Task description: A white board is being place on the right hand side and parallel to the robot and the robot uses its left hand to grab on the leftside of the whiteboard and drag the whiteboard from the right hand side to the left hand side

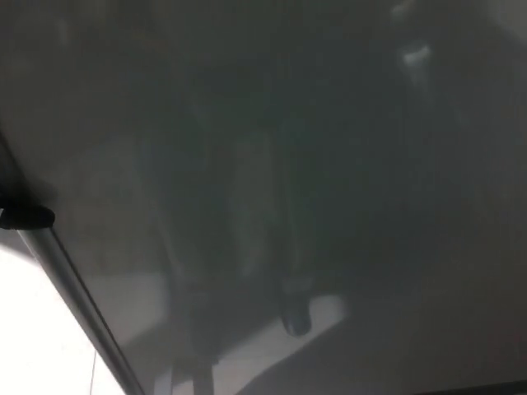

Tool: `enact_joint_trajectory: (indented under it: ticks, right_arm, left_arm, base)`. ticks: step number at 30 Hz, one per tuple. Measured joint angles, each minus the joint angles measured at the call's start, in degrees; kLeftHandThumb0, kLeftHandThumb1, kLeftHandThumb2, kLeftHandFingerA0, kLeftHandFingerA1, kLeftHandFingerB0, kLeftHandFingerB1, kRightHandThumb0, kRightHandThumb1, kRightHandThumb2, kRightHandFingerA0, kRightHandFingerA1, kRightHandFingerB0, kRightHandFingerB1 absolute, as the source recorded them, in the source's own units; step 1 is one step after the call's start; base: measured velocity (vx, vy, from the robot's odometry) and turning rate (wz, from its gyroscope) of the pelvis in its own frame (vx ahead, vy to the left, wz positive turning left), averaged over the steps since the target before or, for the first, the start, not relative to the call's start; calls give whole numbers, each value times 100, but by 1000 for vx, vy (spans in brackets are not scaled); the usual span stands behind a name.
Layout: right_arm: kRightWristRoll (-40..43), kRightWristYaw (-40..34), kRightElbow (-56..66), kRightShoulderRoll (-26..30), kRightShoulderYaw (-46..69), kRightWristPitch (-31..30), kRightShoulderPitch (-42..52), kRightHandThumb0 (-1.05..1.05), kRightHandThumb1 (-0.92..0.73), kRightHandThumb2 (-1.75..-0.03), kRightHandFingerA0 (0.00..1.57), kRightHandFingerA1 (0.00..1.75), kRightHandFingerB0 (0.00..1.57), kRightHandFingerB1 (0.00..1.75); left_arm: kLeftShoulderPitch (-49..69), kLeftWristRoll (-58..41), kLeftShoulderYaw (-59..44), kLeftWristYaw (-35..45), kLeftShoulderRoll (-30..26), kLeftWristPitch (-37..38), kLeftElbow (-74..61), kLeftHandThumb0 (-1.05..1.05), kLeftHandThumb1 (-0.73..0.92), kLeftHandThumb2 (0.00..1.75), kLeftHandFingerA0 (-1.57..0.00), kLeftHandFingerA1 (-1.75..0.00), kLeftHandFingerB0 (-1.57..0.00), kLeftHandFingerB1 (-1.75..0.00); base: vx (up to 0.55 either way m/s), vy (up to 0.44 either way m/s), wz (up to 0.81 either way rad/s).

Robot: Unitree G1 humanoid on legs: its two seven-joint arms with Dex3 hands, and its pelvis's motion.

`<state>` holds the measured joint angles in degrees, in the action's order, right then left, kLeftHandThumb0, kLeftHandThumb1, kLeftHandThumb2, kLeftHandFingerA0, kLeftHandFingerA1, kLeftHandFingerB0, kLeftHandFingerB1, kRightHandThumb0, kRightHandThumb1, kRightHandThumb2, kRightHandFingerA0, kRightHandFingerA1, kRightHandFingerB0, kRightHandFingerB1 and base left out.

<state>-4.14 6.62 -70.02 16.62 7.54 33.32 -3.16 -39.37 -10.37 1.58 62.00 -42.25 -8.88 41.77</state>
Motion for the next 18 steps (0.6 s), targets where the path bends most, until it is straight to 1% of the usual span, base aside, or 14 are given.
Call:
enact_joint_trajectory:
  ticks: [1, 3, 5, 6, 7, 8, 9, 11, 12, 13, 14, 15, 16, 18]
  right_arm:
    - [-2, -3, 0, 1, -10, 0, -3, -57, -65, -73, 97, 85, 52, 63]
    - [-20, -23, 0, 11, -48, 0, -12, -58, -64, -73, 97, 85, 51, 64]
    - [-49, -61, -2, 35, -104, 1, -18, -58, -64, -73, 95, 85, 50, 64]
    - [-60, -83, -3, 43, -125, 1, -19, -57, -65, -74, 94, 86, 50, 64]
    - [-64, -90, -3, 45, -136, 1, -21, -57, -65, -74, 94, 86, 50, 64]
    - [-72, -97, -3, 47, -149, 1, -25, -57, -65, -73, 93, 85, 49, 63]
    - [-78, -100, -3, 50, -159, 0, -27, -57, -66, -74, 92, 85, 49, 63]
    - [-88, -103, -3, 60, -174, -4, -36, -57, -65, -73, 92, 84, 49, 63]
    - [-89, -103, -3, 60, -177, -6, -45, -60, -51, -100, 91, 88, 45, 66]
    - [-90, -103, -3, 62, -180, -8, -51, -60, -51, -100, 91, 88, 45, 66]
    - [-92, -103, -4, 68, -184, -11, -57, -59, -66, -72, 92, 83, 48, 62]
    - [-96, -103, -6, 74, -191, -14, -64, -59, -65, -73, 93, 83, 48, 63]
    - [-103, -105, -7, 81, -199, -15, -76, -57, -64, -73, 92, 86, 49, 64]
    - [-106, -105, -9, 94, -205, -20, -105, -57, -64, -74, 94, 87, 50, 65]
  left_arm:
    - [1, 13, -18, 16, -37, 22, 65, -13, 78, 62, -74, -71, -71, -79]
    - [-18, 26, -33, 54, -94, 70, 236, -15, 73, 61, -69, -100, -70, -84]
    - [-106, 42, -35, 100, -153, 83, 549, -12, 74, 62, -71, -95, -69, -83]
    - [-151, 47, -42, 111, -187, 89, 727, -12, 75, 62, -76, -81, -70, -82]
    - [-169, 49, -47, 116, -212, 113, 828, -12, 75, 62, -76, -81, -70, -82]
    - [-191, 54, -57, 121, -252, 177, 967, -9, 75, 62, -81, -69, -73, -83]
    - [-201, 61, -63, 121, -283, 236, 1063, -15, 73, 61, -80, -73, -72, -74]
    - [-237, 83, -81, 124, -378, 401, 1332, -15, 76, 62, -78, -77, -70, -73]
    - [-258, 90, -89, 135, -440, 469, 1482, -10, 77, 62, -77, -86, -70, -78]
    - [-274, 95, -98, 141, -485, 521, 1585, -10, 77, 62, -77, -86, -70, -78]
    - [-291, 100, -117, 149, -538, 574, 1717, -8, 80, 63, -74, -97, -67, -83]
    - [-301, 103, -155, 154, -586, 615, 1851, -4, 82, 64, -71, -102, -66, -87]
    - [-302, 102, -207, 161, -641, 651, 1984, 1, 81, 63, -60, -109, -67, -87]
    - [-301, 104, -282, 161, -762, 703, 2192, 5, 80, 63, -58, -114, -68, -92]
  base:
    - [0, 0, 0]
    - [0, 0, 0]
    - [0, 0, 0]
    - [0, 0, 0]
    - [0, 0, 0]
    - [0, 0, 0]
    - [0, 0, 0]
    - [0, 0, 0]
    - [0, 0, 0]
    - [0, 0, 0]
    - [0, 0, 0]
    - [0, 0, 0]
    - [0, 0, 0]
    - [0, 0, 0]
